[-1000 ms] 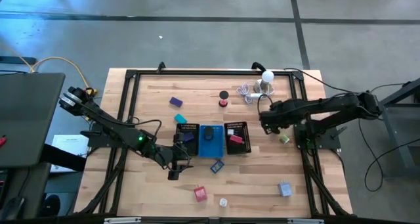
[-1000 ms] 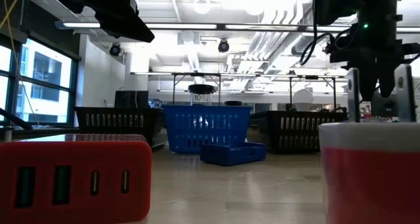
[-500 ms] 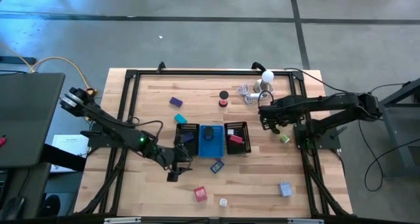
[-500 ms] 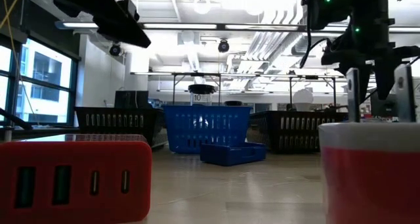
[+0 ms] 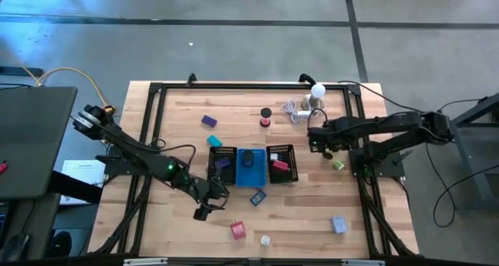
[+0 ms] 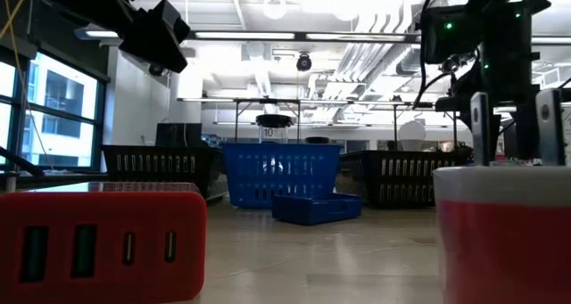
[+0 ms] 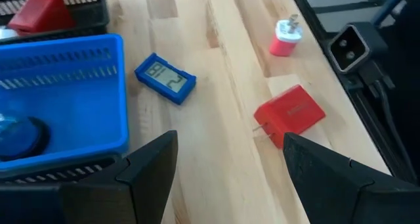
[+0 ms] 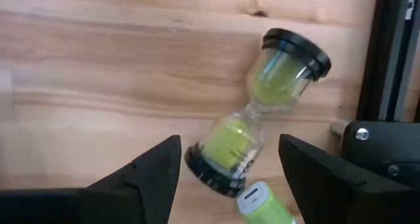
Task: Pick & Place Office items
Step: Put the green hourglass into the blue bin
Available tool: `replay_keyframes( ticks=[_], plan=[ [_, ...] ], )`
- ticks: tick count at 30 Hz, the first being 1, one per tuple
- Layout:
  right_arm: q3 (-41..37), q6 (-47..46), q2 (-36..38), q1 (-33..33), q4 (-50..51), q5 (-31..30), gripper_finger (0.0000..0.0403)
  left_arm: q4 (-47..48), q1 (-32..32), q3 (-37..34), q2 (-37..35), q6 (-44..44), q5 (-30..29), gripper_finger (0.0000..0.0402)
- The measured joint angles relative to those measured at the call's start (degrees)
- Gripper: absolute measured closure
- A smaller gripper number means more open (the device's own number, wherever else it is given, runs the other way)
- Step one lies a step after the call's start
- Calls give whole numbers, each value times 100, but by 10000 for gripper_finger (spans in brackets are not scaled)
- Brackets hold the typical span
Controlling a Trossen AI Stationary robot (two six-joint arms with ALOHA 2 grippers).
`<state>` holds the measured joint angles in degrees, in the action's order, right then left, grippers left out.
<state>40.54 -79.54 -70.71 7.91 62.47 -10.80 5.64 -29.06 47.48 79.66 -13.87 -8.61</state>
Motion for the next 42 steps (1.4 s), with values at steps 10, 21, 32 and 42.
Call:
replay_keyframes(
  ticks=[10,21,32,42],
  plan=[
    [-343,-292,2,194,-45,123,156,53,0,-2,0,167,12,133],
    [-1151,212,2,646,-1504,175,178,49,0,-2,0,202,8,133],
    [-1261,1104,2,723,-1830,-336,259,54,0,-2,0,227,-5,133],
    [-1259,1495,2,614,-1835,-426,259,54,-1,-2,0,157,-3,133]
  ],
)
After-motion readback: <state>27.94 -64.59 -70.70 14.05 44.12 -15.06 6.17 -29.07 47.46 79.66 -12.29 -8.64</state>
